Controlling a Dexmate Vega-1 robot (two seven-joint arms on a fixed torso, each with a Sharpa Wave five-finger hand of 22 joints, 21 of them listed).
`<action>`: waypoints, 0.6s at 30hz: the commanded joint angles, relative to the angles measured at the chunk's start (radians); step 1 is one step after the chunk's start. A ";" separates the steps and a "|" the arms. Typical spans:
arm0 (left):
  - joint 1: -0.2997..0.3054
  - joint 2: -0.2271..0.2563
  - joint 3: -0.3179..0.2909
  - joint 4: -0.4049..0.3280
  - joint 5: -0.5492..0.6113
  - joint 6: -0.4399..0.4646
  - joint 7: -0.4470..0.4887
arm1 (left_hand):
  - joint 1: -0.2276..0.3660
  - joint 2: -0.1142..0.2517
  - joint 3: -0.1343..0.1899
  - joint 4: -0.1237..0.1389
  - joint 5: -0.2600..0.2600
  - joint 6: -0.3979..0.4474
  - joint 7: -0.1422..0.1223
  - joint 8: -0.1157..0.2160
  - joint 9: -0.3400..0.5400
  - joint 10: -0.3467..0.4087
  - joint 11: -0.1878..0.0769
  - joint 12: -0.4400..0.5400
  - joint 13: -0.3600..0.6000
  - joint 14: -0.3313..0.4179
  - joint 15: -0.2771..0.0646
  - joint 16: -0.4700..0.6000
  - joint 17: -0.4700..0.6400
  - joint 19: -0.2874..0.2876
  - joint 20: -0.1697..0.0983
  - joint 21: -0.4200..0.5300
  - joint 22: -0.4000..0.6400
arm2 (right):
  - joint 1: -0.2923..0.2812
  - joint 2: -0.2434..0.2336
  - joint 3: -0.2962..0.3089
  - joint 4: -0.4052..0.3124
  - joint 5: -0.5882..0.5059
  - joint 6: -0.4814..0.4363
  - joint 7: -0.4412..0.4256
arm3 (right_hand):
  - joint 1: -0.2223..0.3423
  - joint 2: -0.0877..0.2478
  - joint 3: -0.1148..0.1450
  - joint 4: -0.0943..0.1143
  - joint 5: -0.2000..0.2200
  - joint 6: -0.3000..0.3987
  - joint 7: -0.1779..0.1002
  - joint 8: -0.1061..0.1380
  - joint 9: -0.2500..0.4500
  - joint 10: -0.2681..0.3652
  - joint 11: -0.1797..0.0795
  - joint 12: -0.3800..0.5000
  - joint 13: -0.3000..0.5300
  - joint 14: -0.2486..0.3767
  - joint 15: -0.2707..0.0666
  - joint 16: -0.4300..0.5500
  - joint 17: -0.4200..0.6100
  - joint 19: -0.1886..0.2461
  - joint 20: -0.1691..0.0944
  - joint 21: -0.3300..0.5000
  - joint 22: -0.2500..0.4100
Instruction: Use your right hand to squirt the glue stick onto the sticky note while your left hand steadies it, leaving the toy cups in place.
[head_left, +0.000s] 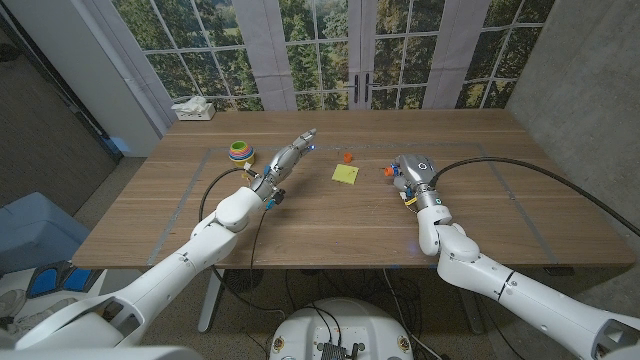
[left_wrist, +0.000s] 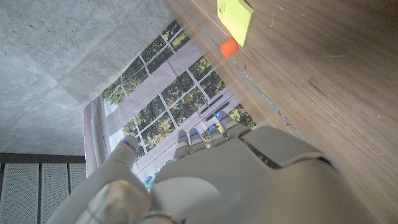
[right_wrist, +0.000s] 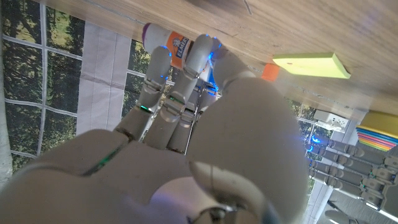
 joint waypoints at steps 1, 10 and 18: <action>0.010 0.006 -0.007 -0.012 -0.003 0.002 0.006 | 0.010 0.076 0.009 0.000 0.008 0.006 0.002 0.000 0.000 0.006 -0.002 -0.003 0.002 0.006 -0.098 -0.001 0.002 0.009 -0.177 -0.004 0.001 | 0.029 -0.002 -0.041 0.007 -0.078 -0.065 0.085 | -0.025 0.019 0.057 0.054 0.010 0.022 -0.013 0.005 0.003 0.073 -0.040 0.005 0.147 -0.003 -0.001 0.001 0.004 -0.008 -0.148 0.007 0.005; 0.008 0.004 -0.006 -0.008 -0.002 0.000 0.003 | 0.012 0.073 0.012 -0.003 0.008 0.009 0.000 -0.001 0.000 0.008 -0.002 -0.004 0.002 0.007 -0.099 -0.002 0.002 0.012 -0.178 -0.007 0.001 | 0.047 0.003 -0.061 0.001 -0.111 -0.123 0.166 | -0.029 0.013 0.056 0.052 0.018 -0.010 -0.039 -0.007 -0.001 0.044 -0.056 -0.005 0.145 -0.031 -0.003 -0.010 0.011 -0.031 -0.148 0.008 0.007; 0.007 0.003 -0.007 -0.007 -0.003 -0.002 0.004 | 0.014 0.065 0.013 -0.006 0.007 0.012 0.000 -0.001 0.000 0.009 -0.006 -0.005 0.002 0.008 -0.100 -0.003 0.002 0.013 -0.178 -0.010 0.001 | 0.067 -0.003 -0.075 -0.006 -0.118 -0.149 0.247 | -0.040 -0.004 0.049 0.053 0.026 -0.059 -0.042 -0.017 0.001 0.005 -0.060 -0.017 0.131 -0.077 -0.006 -0.028 0.017 -0.055 -0.144 0.012 0.010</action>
